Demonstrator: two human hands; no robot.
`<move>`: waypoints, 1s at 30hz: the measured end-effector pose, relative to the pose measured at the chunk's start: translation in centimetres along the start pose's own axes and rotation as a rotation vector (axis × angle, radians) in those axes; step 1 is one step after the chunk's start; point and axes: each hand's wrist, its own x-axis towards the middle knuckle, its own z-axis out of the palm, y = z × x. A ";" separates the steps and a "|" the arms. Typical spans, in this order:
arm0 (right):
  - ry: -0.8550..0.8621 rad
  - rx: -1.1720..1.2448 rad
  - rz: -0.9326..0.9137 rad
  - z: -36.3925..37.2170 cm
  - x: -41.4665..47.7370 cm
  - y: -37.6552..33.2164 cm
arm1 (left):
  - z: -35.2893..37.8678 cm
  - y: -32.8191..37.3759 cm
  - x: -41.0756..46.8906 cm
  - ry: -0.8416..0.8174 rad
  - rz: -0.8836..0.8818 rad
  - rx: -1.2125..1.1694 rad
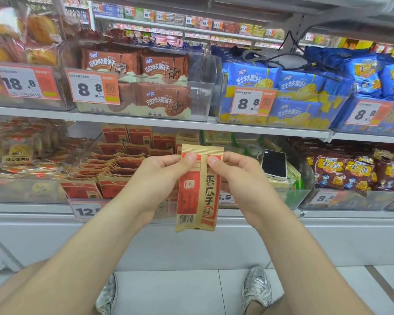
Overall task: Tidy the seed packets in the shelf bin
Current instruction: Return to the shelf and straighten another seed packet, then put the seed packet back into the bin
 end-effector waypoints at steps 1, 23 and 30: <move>-0.002 0.005 -0.010 0.0 0.0 -0.1 | 0.0 0.0 0.0 -0.003 -0.008 -0.009; 0.166 -0.071 -0.547 1.3 -0.7 0.0 | 0.8 -0.6 -0.7 0.384 0.537 0.452; 0.278 -0.159 -0.682 1.7 -1.0 0.2 | 0.7 -0.4 -0.5 0.276 0.497 0.345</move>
